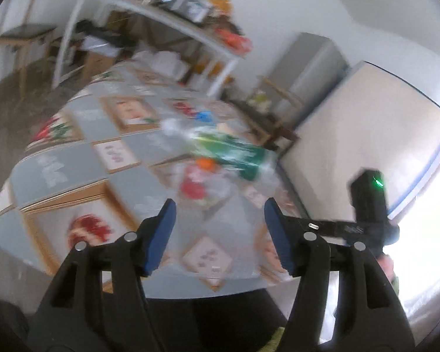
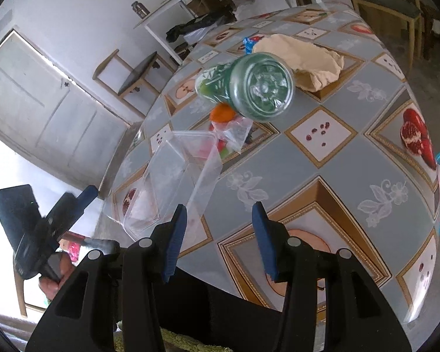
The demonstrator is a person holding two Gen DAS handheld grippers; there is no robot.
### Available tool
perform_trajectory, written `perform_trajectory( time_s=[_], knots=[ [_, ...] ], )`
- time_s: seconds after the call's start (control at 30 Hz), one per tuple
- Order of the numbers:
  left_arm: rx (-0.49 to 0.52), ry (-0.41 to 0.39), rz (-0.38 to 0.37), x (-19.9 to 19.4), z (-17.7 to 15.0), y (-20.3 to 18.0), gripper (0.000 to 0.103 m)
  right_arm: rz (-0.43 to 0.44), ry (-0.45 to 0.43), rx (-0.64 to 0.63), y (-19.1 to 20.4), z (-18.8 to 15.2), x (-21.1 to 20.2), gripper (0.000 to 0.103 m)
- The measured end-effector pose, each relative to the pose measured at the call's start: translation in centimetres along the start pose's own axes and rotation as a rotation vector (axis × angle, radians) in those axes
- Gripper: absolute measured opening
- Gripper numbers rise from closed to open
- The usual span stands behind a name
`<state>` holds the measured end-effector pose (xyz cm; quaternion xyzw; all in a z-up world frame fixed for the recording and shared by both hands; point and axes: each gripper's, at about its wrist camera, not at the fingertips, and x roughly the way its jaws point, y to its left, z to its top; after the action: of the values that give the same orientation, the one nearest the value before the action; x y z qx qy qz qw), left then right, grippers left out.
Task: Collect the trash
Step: 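Close the left gripper on the rim of the clear plastic container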
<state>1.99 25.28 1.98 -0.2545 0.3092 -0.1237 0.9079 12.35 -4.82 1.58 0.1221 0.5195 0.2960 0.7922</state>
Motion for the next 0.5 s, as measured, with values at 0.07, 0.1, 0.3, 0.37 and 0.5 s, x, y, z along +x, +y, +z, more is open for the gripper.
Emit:
perform_trajectory(
  time_s=[0.07, 0.1, 0.3, 0.37, 0.5],
  knots=[
    [-0.015, 0.021, 0.071, 0.9, 0.5, 1.3, 0.058, 0.004, 0.009, 0.007, -0.3, -0.1, 0.4, 0.045],
    [-0.025, 0.045, 0.1, 1.6, 0.6, 1.9, 0.057, 0.005, 0.013, 0.01, -0.5, -0.2, 0.6, 0.045],
    [-0.102, 0.195, 0.068, 6.4, 0.7, 3.9, 0.05, 0.003, 0.021, 0.018, -1.0, -0.2, 1.0, 0.045],
    [-0.114, 0.233, 0.049, 8.0, 0.9, 4.0, 0.042, -0.006, 0.016, 0.014, -1.1, -0.1, 1.0, 0.045],
    [-0.064, 0.284, 0.05, 10.3, 1.1, 3.0, 0.029, -0.068, -0.059, -0.12, 0.9, 0.3, -0.9, 0.045]
  ],
)
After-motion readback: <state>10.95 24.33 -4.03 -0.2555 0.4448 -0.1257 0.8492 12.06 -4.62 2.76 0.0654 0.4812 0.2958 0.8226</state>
